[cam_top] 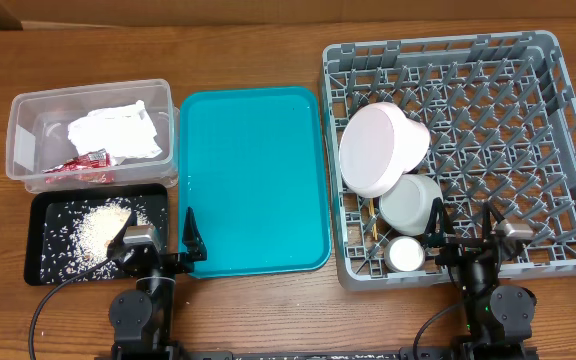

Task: Sort waste into correct bins and load items into the dishwasher

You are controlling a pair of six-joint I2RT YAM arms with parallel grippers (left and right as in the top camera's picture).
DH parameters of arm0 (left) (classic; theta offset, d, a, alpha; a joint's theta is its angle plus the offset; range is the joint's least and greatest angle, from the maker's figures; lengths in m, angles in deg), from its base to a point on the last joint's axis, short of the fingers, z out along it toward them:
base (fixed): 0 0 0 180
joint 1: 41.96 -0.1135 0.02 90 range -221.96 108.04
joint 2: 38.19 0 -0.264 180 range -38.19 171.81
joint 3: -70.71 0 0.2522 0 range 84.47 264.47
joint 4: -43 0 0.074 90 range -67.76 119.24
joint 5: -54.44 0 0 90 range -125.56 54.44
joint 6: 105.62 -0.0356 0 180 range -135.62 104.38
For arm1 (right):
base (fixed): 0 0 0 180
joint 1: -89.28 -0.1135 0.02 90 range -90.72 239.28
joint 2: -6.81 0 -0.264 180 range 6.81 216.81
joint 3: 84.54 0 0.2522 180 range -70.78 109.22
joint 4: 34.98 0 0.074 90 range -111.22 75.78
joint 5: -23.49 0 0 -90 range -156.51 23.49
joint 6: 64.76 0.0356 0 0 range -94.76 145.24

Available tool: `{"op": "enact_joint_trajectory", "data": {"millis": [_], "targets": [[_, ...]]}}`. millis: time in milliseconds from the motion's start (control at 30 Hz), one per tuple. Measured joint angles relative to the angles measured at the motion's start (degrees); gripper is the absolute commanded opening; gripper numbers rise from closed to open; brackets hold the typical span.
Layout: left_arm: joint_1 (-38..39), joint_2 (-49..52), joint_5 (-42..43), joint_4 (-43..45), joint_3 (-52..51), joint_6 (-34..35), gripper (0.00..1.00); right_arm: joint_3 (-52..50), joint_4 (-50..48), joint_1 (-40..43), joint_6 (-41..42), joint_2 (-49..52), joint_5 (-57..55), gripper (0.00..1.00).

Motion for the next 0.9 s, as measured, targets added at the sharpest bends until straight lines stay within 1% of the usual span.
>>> {"op": "enact_joint_trajectory", "data": {"millis": [267,367,567,900], "targets": [[0.0,0.0,0.0,0.0,0.0,0.0,1.0,0.0,-0.1,0.0,-12.0,0.0,6.1,1.0],[0.0,0.0,0.0,0.0,0.0,0.0,1.0,0.0,-0.1,0.0,-14.5,0.0,7.1,1.0],[0.0,0.0,0.0,0.0,0.0,0.0,1.0,0.0,-0.1,0.5,-16.6,0.0,8.2,1.0],[0.0,0.0,0.0,0.0,0.0,0.0,1.0,0.0,-0.1,1.9,-17.4,0.0,8.2,1.0]]}}
